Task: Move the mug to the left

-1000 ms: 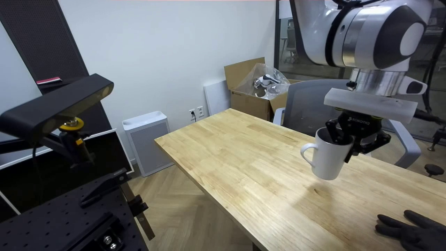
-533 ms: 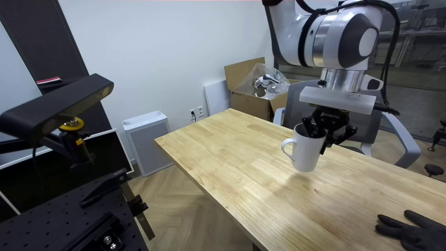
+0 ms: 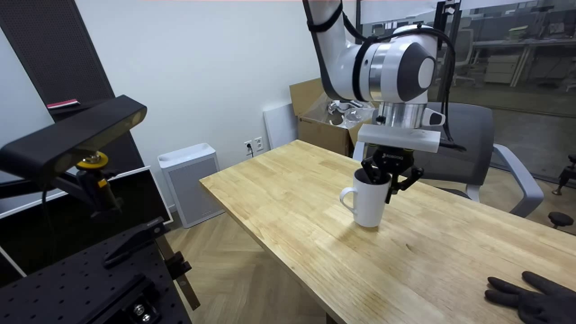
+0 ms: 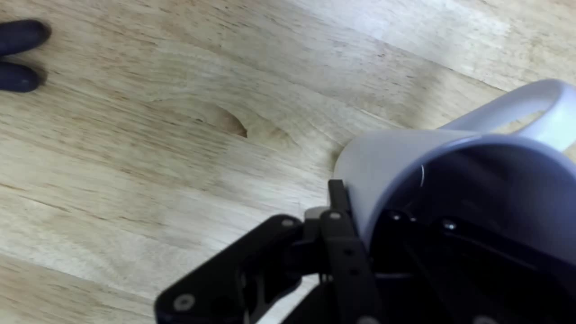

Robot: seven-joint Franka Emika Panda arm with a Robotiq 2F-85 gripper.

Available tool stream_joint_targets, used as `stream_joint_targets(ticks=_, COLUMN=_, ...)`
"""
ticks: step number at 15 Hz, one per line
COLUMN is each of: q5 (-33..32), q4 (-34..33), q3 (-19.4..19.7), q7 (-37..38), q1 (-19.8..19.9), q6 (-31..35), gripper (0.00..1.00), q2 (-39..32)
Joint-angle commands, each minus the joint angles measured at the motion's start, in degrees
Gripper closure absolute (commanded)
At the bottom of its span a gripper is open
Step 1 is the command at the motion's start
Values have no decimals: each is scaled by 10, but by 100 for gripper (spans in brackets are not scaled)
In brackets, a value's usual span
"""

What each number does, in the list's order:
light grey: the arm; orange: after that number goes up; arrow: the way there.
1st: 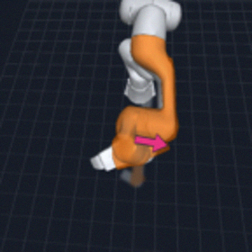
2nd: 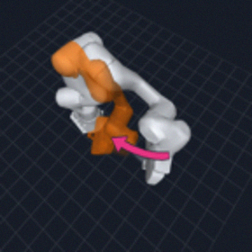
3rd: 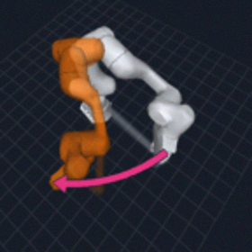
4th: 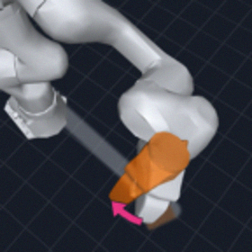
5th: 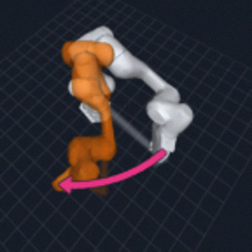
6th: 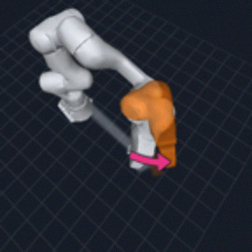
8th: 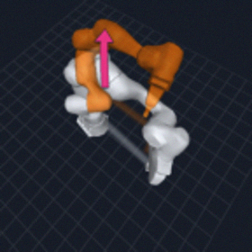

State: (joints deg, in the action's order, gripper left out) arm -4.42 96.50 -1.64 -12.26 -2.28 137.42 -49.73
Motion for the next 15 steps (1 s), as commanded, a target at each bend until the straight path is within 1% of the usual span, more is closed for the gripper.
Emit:
stream_joint_targets(ticks=1, q5=-19, q4=-12, q3=7, q7=21, q1=-11, q6=-6, gripper=98, q2=-7)
stream_joint_targets(ticks=10, q5=-40, q4=-18, q3=24, q7=30, q1=-14, q6=-1, gripper=98, q2=-23)
stream_joint_targets(ticks=11, q5=-41, q4=-19, q3=26, q7=32, q1=-15, q6=-1, gripper=66, q2=-24)
stream_joint_targets(ticks=12, q5=-41, q4=-21, q3=28, q7=34, q1=-15, q6=0, gripper=64, q2=-25)
stream_joint_targets(ticks=13, q5=-42, q4=-22, q3=30, q7=35, q1=-15, q6=-1, gripper=59, q2=-25)
stream_joint_targets(ticks=14, q5=-42, q4=-24, q3=31, q7=36, q1=-15, q6=-3, gripper=53, q2=-26)
stream_joint_targets(ticks=15, q5=-44, q4=-26, q3=33, q7=39, q1=-15, q6=-4, gripper=44, q2=-26)
